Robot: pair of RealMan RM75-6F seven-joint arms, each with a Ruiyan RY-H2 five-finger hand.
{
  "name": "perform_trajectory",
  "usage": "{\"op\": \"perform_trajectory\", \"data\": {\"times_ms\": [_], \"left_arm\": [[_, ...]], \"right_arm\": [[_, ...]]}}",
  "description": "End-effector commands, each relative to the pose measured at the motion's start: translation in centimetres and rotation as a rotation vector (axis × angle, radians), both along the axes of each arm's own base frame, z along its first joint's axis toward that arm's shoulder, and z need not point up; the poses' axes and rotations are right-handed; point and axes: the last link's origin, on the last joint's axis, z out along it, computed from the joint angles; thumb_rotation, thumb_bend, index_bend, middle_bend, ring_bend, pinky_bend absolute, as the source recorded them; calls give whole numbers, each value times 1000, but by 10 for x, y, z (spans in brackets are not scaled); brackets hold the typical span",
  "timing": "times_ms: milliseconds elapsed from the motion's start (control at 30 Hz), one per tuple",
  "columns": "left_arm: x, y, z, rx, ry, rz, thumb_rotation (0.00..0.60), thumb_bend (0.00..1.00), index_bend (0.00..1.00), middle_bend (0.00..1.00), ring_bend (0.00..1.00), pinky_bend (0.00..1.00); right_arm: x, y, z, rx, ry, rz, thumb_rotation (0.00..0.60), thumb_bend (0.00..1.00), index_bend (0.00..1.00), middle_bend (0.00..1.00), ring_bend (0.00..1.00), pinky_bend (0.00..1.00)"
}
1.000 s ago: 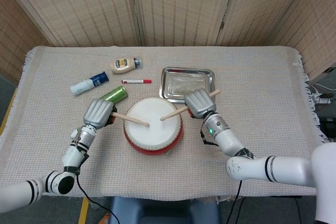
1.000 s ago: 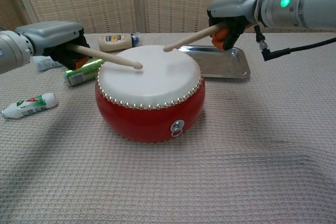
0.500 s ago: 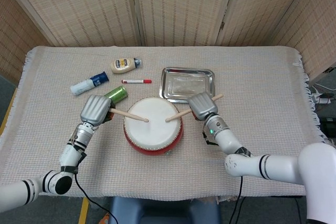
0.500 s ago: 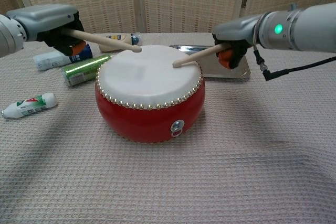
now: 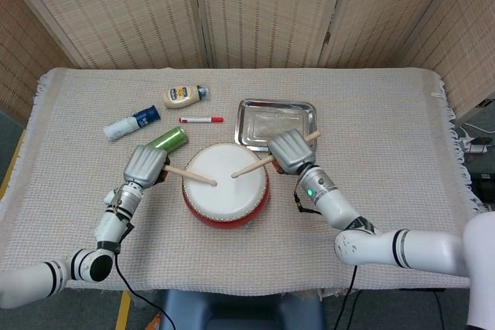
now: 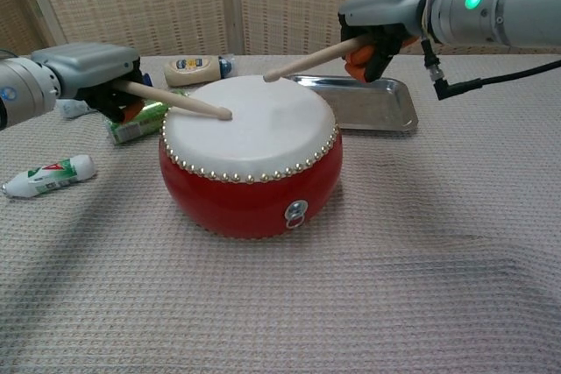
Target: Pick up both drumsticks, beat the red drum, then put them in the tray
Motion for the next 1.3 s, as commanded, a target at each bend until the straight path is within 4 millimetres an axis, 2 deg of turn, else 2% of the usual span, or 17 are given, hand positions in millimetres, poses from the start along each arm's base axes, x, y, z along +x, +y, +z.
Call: {"op": "perform_trajectory", "data": {"times_ms": [33,133,333,367,400,500,633,767,900,1033,1133,1300], "left_arm": [[8,-3,19,41,-65,-26,600,691,975,1000,1000,1000],[12,-6,28,53,-92,-43,600,690,974,1000,1000,1000],[14,-10,29,47,-90,-58,600,690,973,1000,1000,1000],[12,-11,25,33,-80,-55,600,690,973,1000,1000,1000],[7,-10,13,0,-58,-32,600,690,973,1000,1000,1000],[1,-6,-2,-23,-18,-9,600,689,973,1000,1000,1000],[-3,-4,-8,-22,26,2,600,690,972,1000,1000,1000],[3,-3,8,19,-26,-3,600,690,971,1000,1000,1000],[14,-6,30,64,-91,-39,600,690,970,1000,1000,1000],[19,-9,34,60,-102,-58,600,691,970,1000,1000,1000],[17,-11,25,35,-86,-50,600,691,970,1000,1000,1000],[8,-12,-3,-22,-31,-25,600,690,970,1000,1000,1000]], "right_arm": [[-12,-2,-17,22,52,-23,600,1000,1000,1000,1000,1000],[-20,-5,-29,28,99,-27,600,1000,1000,1000,1000,1000],[-19,-6,-35,17,123,-12,600,1000,1000,1000,1000,1000],[-12,-7,-30,5,82,-13,600,1000,1000,1000,1000,1000],[2,-7,-15,-17,4,-3,600,1000,1000,1000,1000,1000],[8,-3,4,-30,-35,19,600,1000,1000,1000,1000,1000],[7,-3,10,-26,-51,14,600,1000,1000,1000,1000,1000],[-3,-7,-2,-1,-10,-7,600,1000,1000,1000,1000,1000],[-18,-11,-23,22,70,-25,600,1000,1000,1000,1000,1000],[-21,-12,-33,15,138,4,600,1000,1000,1000,1000,1000],[-8,-10,-23,-5,56,8,600,1000,1000,1000,1000,1000],[7,-5,4,-37,-40,52,600,1000,1000,1000,1000,1000]]}}
